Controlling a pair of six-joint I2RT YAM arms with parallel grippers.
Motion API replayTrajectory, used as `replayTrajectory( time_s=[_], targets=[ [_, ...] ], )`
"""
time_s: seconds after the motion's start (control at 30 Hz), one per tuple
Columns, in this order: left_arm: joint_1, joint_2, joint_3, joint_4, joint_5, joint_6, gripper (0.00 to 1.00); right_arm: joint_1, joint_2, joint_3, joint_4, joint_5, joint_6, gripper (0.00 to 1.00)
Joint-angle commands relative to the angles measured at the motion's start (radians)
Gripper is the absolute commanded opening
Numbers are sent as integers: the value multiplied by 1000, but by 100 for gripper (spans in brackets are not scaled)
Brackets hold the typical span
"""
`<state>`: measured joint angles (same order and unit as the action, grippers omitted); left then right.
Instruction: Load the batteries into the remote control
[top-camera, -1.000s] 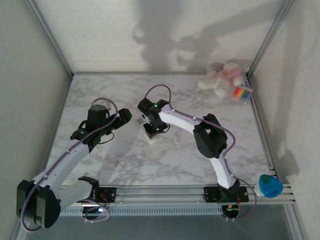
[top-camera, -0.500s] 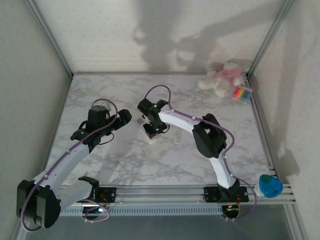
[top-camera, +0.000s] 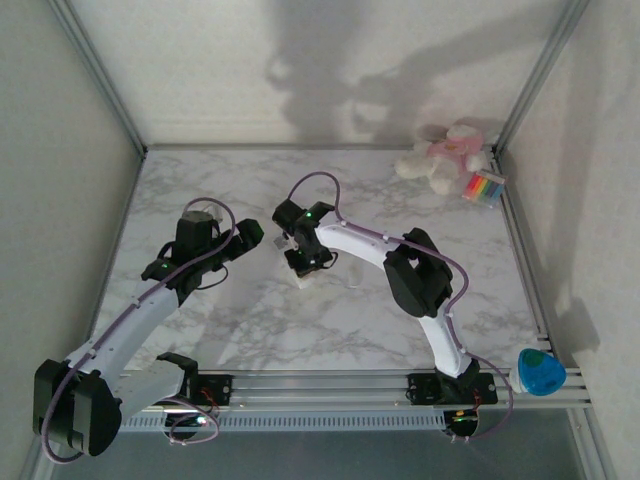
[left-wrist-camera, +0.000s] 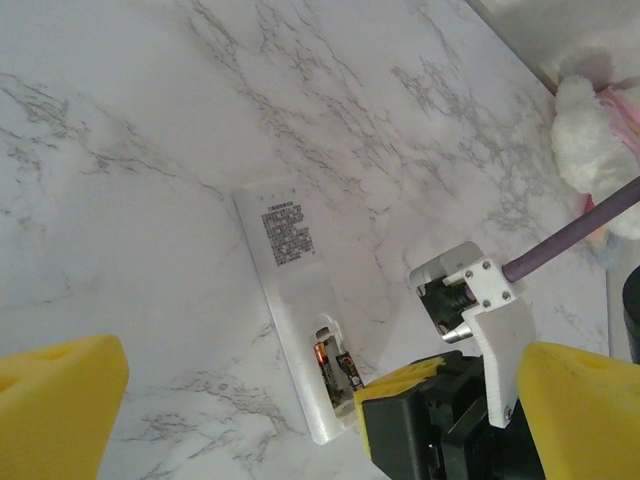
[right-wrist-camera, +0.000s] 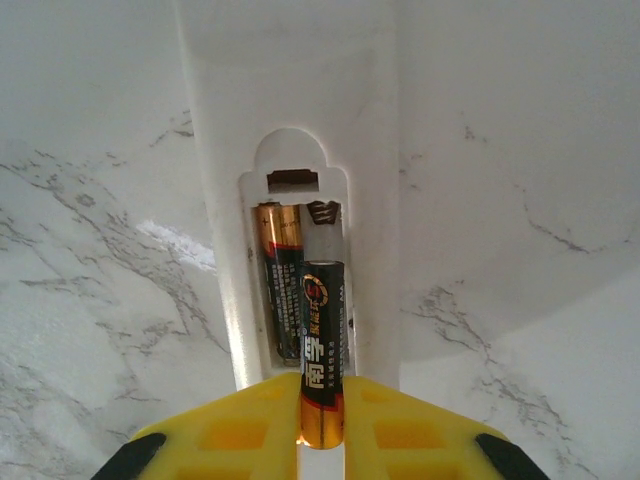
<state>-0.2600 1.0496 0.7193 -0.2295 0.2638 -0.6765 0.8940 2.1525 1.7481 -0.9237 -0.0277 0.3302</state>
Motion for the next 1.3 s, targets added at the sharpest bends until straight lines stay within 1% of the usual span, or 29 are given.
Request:
replayTrajectory(
  time_s=[0.0, 0.17, 0.83, 1.03, 1.17, 1.27],
  targets=[
    [7, 1, -12, 1, -17, 15, 100, 10, -25, -21, -4, -4, 19, 16],
    [7, 1, -11, -1, -16, 17, 99, 10, 0, -13, -7, 4, 23, 17],
    [7, 2, -15, -3, -14, 18, 100, -9, 97, 105, -49, 28, -8, 20],
    [7, 8, -13, 1, -11, 20, 99, -12, 97, 104, -42, 26, -9, 28],
    [6, 14, -10, 2, -10, 25, 99, -12, 57, 102, -35, 16, -8, 35],
    [7, 22, -4, 7, -6, 31, 100, -12, 14, 88, -23, 16, -1, 37]
  ],
)
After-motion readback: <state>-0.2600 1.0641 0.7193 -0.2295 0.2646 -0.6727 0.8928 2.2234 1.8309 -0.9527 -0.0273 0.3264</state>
